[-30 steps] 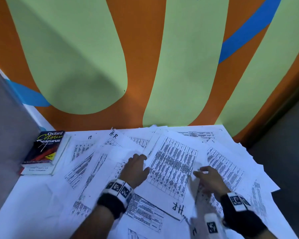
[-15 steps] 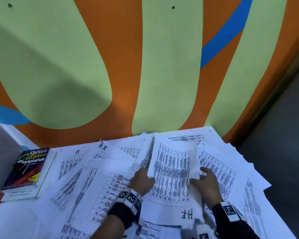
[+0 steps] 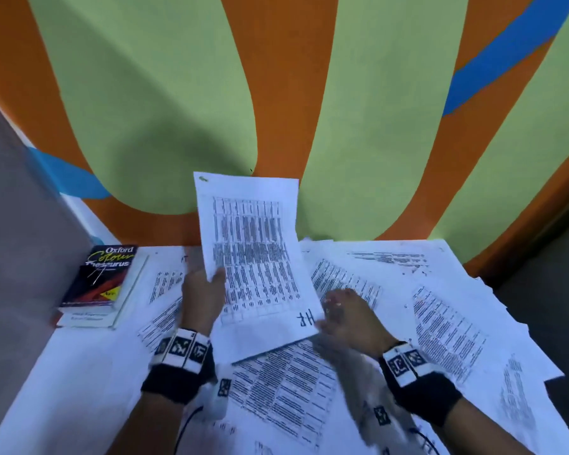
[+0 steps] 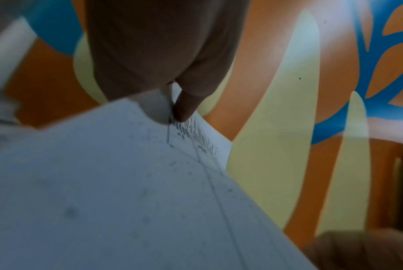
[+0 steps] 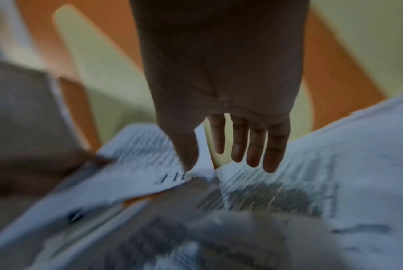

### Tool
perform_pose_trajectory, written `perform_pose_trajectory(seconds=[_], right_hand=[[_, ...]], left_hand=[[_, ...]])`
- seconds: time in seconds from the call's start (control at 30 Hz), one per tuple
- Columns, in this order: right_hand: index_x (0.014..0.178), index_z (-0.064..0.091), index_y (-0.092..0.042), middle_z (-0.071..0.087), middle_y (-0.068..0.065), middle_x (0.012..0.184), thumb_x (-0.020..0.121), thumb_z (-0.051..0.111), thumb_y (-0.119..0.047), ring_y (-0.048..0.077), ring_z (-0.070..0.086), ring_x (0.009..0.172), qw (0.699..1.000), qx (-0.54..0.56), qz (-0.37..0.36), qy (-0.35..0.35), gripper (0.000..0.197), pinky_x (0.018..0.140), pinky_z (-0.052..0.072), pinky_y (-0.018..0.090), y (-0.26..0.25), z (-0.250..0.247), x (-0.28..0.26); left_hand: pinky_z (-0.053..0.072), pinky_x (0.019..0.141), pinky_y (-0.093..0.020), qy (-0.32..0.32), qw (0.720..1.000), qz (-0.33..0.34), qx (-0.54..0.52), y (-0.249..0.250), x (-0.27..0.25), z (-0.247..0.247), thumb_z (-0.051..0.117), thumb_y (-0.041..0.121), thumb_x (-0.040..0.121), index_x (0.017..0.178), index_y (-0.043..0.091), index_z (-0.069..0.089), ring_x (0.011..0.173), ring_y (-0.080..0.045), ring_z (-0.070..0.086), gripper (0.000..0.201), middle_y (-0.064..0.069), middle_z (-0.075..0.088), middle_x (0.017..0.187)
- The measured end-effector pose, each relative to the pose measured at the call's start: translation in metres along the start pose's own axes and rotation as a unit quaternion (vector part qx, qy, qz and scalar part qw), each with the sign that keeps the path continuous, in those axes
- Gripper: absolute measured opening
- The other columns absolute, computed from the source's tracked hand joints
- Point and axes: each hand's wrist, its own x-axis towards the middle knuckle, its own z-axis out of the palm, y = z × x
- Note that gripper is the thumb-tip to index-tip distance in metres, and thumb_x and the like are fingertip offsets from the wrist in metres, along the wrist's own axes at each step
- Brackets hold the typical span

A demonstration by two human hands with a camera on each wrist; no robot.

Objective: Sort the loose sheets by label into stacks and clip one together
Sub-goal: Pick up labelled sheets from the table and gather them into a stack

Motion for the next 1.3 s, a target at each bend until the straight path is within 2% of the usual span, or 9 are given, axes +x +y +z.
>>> perform_pose_trajectory(seconds=[0.1, 0.2, 0.3, 0.4, 0.57, 0.87, 1.03, 1.2, 1.3], right_hand=[[0.119, 0.045, -0.023, 0.055, 0.006, 0.112, 0.054, 0.055, -0.083, 0.026, 0.052, 0.101, 0.969, -0.236, -0.034, -0.072, 0.089, 0.081, 0.05, 0.043, -0.018, 0.05, 0.013], [0.136, 0.03, -0.013, 0.049, 0.015, 0.125, 0.056, 0.077, -0.062, 0.034, 0.048, 0.114, 0.956, -0.283, -0.005, -0.08, 0.104, 0.093, 0.043, 0.057, -0.039, 0.07, 0.012], [0.126, 0.041, -0.01, 0.061, 0.007, 0.11, 0.074, 0.07, -0.041, 0.029, 0.061, 0.101, 0.97, -0.223, 0.036, -0.088, 0.067, 0.095, 0.045, 0.051, -0.048, 0.067, 0.011], [0.097, 0.061, -0.018, 0.065, 0.003, 0.088, 0.081, 0.052, -0.027, 0.026, 0.065, 0.086, 0.98, -0.18, -0.041, -0.07, 0.02, 0.084, 0.053, 0.035, -0.052, 0.043, 0.005], [0.101, 0.067, -0.021, 0.067, 0.004, 0.107, 0.079, 0.058, -0.02, 0.026, 0.059, 0.11, 0.921, -0.343, -0.111, -0.146, 0.024, 0.092, 0.042, 0.045, -0.058, -0.041, 0.047], [0.108, 0.069, -0.015, 0.037, 0.005, 0.145, 0.076, 0.062, -0.011, 0.029, 0.031, 0.133, 0.775, -0.521, -0.269, -0.235, 0.033, 0.101, 0.034, 0.047, -0.064, -0.018, 0.092], [0.126, 0.057, -0.011, 0.027, 0.007, 0.153, 0.085, 0.057, -0.02, 0.028, 0.02, 0.142, 0.752, -0.528, -0.299, -0.256, 0.042, 0.108, 0.025, 0.048, -0.068, 0.007, 0.094], [0.119, 0.055, -0.017, 0.045, 0.011, 0.135, 0.086, 0.056, -0.022, 0.032, 0.037, 0.127, 0.756, -0.531, -0.294, -0.245, 0.034, 0.107, 0.025, 0.053, -0.074, 0.01, 0.089], [0.107, 0.066, -0.015, 0.059, 0.01, 0.118, 0.084, 0.059, -0.014, 0.028, 0.049, 0.115, 0.79, -0.481, -0.301, -0.232, 0.024, 0.107, 0.027, 0.041, -0.078, -0.004, 0.082]], left_hand=[[0.046, 0.084, -0.037, 0.076, 0.997, 0.024, -0.012, -0.002, 0.008, -0.036, 0.053, 0.008, 0.094, 0.119, 0.002, 0.061, 0.101, -0.031, 0.062, 0.026, -0.018, 0.067, 0.11], [0.041, 0.078, -0.032, 0.118, 0.992, 0.008, -0.038, -0.01, 0.005, -0.062, 0.053, 0.011, 0.095, 0.119, 0.0, 0.059, 0.095, -0.031, 0.06, 0.027, -0.02, 0.065, 0.109], [0.037, 0.079, -0.031, 0.147, 0.984, -0.014, -0.097, -0.022, -0.002, -0.074, 0.055, 0.014, 0.096, 0.104, 0.011, 0.059, 0.087, -0.021, 0.054, 0.01, -0.008, 0.062, 0.092], [0.037, 0.079, -0.033, 0.159, 0.98, -0.025, -0.112, -0.03, -0.005, -0.087, 0.058, 0.018, 0.095, 0.097, 0.011, 0.059, 0.074, -0.021, 0.052, 0.007, -0.002, 0.057, 0.079], [0.041, 0.103, -0.043, 0.192, 0.977, -0.017, -0.091, -0.042, 0.001, -0.121, 0.058, 0.024, 0.095, 0.124, 0.007, 0.059, 0.112, -0.024, 0.057, 0.034, -0.004, 0.062, 0.12], [0.042, 0.097, -0.035, 0.238, 0.965, 0.001, -0.108, -0.042, -0.008, -0.139, 0.057, 0.02, 0.095, 0.123, 0.006, 0.06, 0.104, -0.017, 0.057, 0.031, -0.001, 0.062, 0.113], [0.041, 0.079, -0.031, 0.249, 0.964, 0.007, -0.088, -0.047, -0.009, -0.139, 0.056, 0.02, 0.096, 0.107, 0.011, 0.06, 0.083, -0.019, 0.052, 0.015, -0.007, 0.055, 0.091], [0.046, 0.092, -0.046, 0.253, 0.965, 0.004, -0.07, -0.051, -0.011, -0.134, 0.055, 0.016, 0.096, 0.114, -0.01, 0.056, 0.102, -0.037, 0.061, 0.032, -0.027, 0.063, 0.114], [0.04, 0.086, -0.033, 0.239, 0.969, 0.011, -0.057, -0.046, -0.016, -0.126, 0.051, 0.01, 0.097, 0.12, -0.006, 0.055, 0.101, -0.026, 0.056, 0.028, -0.012, 0.061, 0.11]])
